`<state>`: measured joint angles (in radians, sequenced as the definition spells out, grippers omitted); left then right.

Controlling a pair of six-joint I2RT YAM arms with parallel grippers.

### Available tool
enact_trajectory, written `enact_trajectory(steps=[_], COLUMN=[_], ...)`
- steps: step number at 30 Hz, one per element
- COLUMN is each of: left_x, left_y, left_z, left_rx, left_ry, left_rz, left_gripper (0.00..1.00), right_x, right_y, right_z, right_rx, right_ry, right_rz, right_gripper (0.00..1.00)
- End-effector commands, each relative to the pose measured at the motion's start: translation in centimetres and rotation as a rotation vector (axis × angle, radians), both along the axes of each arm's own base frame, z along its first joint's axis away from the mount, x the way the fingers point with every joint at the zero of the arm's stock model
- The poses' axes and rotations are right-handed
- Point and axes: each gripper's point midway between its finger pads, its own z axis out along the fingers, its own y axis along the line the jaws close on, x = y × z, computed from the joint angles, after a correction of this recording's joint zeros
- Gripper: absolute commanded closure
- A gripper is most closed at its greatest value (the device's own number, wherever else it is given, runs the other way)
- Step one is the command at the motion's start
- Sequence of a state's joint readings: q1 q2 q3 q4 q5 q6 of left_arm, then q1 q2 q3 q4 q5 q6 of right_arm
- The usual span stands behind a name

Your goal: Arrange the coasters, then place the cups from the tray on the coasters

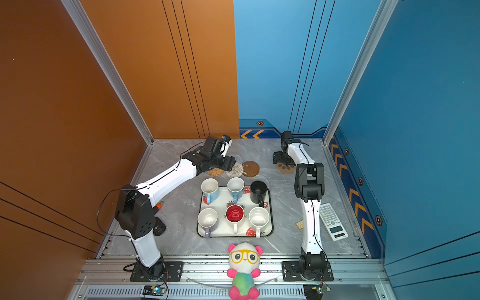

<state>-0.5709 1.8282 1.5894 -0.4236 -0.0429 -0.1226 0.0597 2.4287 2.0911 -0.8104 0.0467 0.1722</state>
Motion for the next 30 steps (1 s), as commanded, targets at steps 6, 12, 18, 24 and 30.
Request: enact_trajectory(steps=[6, 12, 18, 24, 30], left_x=[-0.8, -1.0, -1.0, -1.0, -0.9], left_y=[-0.3, -0.2, -0.3, -0.4, -0.4], left_z=[-0.2, -0.1, 0.2, 0.3, 0.3], left_rx=[-0.004, -0.005, -0.01, -0.012, -0.013], left_ry=[0.027, 0.027, 0.02, 0.019, 0.018], left_rz=[-0.017, -0.016, -0.018, -0.016, -0.014], left_gripper=[0.22, 0.22, 0.22, 0.22, 0.22], right_x=[-1.1, -0.4, 0.4, 0.8, 1.2], right_y=[-1.5, -0.8, -0.9, -2.5, -4.1], right_z=[-0.9, 0.6, 2.6, 3.9, 3.8], right_rx=[-0.066, -0.007, 0.107, 0.145, 0.197], right_ry=[0.064, 0.024, -0.032, -0.07, -0.085], right_rz=[-0.017, -0.011, -0.039, -0.077, -0.114], right_gripper=[0.02, 0.02, 0.02, 0.02, 0.04])
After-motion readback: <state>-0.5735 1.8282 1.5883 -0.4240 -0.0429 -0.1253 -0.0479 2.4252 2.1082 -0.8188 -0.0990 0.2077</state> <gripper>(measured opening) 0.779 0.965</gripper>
